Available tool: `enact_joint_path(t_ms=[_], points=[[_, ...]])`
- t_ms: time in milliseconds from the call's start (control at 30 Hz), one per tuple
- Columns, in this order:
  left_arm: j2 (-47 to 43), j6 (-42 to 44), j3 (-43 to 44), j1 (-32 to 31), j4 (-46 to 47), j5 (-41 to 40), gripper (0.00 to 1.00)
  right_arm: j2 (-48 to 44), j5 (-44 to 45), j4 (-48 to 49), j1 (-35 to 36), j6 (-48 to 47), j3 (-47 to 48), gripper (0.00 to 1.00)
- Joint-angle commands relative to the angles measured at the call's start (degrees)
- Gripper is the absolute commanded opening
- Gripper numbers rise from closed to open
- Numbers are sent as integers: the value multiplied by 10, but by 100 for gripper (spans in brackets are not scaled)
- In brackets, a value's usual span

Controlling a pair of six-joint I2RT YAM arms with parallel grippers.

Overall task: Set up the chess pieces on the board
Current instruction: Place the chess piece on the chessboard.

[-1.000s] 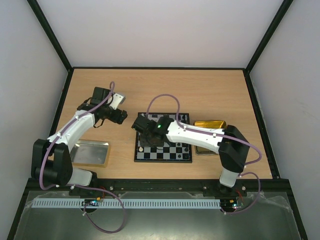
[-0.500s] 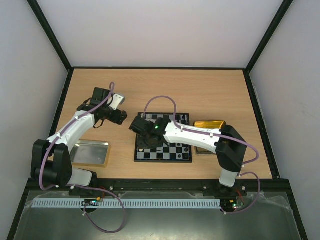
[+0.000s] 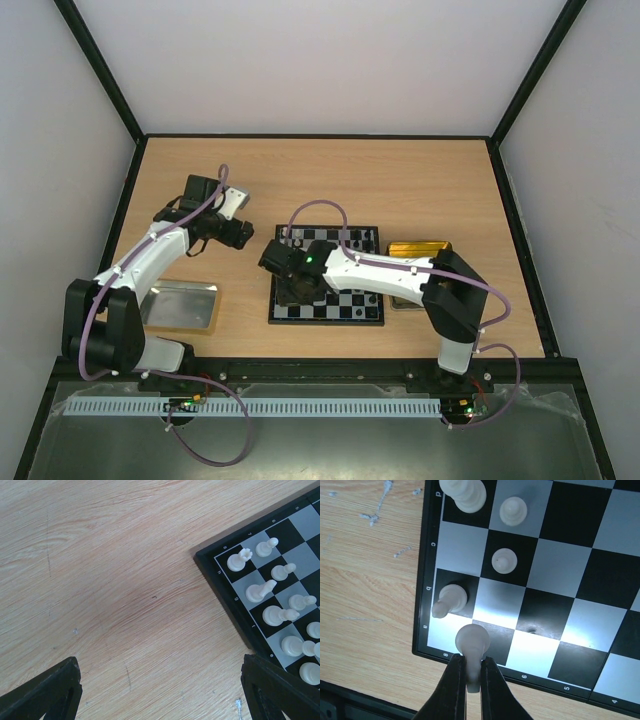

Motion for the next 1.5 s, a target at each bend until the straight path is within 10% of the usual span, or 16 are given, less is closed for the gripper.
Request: enact_joint_path(t_ms=[0,1467], points=[[-9,1,-6,3,3,3,87,11,4,-1,4,-6,-17,2],[-14,3,-8,5,4,4,87,12,10,-32,-16,-9,17,17]])
